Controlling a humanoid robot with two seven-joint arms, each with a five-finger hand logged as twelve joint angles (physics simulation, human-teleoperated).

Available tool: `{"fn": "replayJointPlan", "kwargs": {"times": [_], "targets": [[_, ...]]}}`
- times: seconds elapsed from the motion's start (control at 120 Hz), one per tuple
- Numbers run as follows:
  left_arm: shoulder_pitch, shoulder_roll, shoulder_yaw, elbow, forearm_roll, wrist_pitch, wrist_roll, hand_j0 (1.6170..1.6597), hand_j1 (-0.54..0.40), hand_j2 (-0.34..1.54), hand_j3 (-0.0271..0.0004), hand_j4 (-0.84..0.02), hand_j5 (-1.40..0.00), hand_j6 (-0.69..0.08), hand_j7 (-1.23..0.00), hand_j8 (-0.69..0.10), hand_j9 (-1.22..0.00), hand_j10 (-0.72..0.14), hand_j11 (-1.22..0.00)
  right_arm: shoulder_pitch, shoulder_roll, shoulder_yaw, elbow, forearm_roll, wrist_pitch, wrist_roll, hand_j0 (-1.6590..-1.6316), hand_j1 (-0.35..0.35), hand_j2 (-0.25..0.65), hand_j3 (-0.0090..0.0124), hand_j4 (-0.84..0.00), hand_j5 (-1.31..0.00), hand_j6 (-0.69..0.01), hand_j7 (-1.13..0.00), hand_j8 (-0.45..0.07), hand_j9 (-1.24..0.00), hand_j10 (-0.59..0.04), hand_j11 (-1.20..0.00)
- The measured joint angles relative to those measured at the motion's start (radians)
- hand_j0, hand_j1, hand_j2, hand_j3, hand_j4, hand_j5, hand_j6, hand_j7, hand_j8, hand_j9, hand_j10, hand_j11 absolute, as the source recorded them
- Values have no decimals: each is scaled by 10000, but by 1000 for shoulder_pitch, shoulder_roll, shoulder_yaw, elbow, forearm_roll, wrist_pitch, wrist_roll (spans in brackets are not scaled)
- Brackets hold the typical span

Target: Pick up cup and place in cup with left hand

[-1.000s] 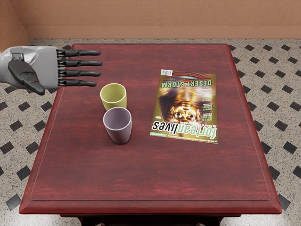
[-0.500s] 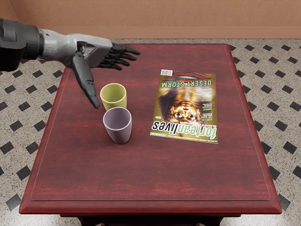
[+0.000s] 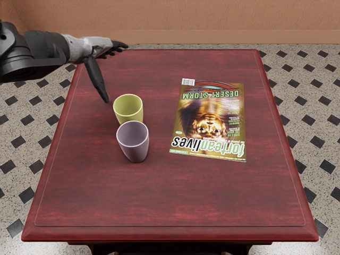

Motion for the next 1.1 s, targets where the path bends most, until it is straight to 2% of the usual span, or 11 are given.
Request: {"fn": "replayJointPlan", "kwargs": {"times": [0.117, 0.308, 0.358, 0.567, 0.725, 0.967, 1.1], "targets": [[15, 6, 50, 6, 44, 10, 0, 16581, 3349, 34, 0, -148, -166, -156, -164, -153, -163, -143, -162, 0, 0, -1, 1, 0, 0, 0, -16581, -3491, 2, 0, -6, -1, -9, 0, -7, -1, -5, -1], [16, 19, 89, -16, 69, 13, 0, 16581, 3340, 38, 0, -161, -177, -170, -176, -167, -174, -156, -173, 4, 0, 0, 2, 0, 0, 0, -16581, -3491, 2, 0, -6, -1, -9, 0, -6, -1, -4, -1], [30, 21, 97, -21, 73, 12, 0, 16581, 3341, 37, 0, -159, -176, -168, -174, -165, -173, -154, -172, 5, 0, 0, 2, 0, 0, 0, -16581, -3491, 2, 0, -6, -1, -9, 0, -7, -1, -5, -1], [28, 17, 120, -28, 96, 11, 0, 16581, 3338, 40, 0, -166, -181, -176, -179, -173, -178, -160, -177, 6, 0, 0, 2, 0, 0, 0, -16581, -3491, 2, 0, -6, -1, -8, 0, -6, -1, -4, -1], [32, -51, 131, -28, 123, 15, 0, 16581, 3333, 41, 0, -171, -187, -182, -185, -178, -183, -166, -182, 6, 0, -1, 2, 0, 0, 0, -16581, -3491, 2, 0, -6, -1, -8, 0, -6, -1, -4, -1], [30, -60, 130, -13, 120, 36, 0, 16581, 3285, 49, 0, -208, -238, -218, -236, -215, -235, -203, -234, 7, 0, -1, 2, 0, 0, -1, -16581, -3491, 2, 0, -6, -1, -8, 0, -6, -1, -4, -1], [25, -45, 135, -42, 125, 6, 0, 16581, 3118, 77, 0, -347, -419, -357, -417, -354, -416, -342, -415, 7, 0, -1, 2, 0, 0, -1, -16581, -3491, 2, 0, -6, -1, -8, 0, -6, -1, -4, -1]]}}
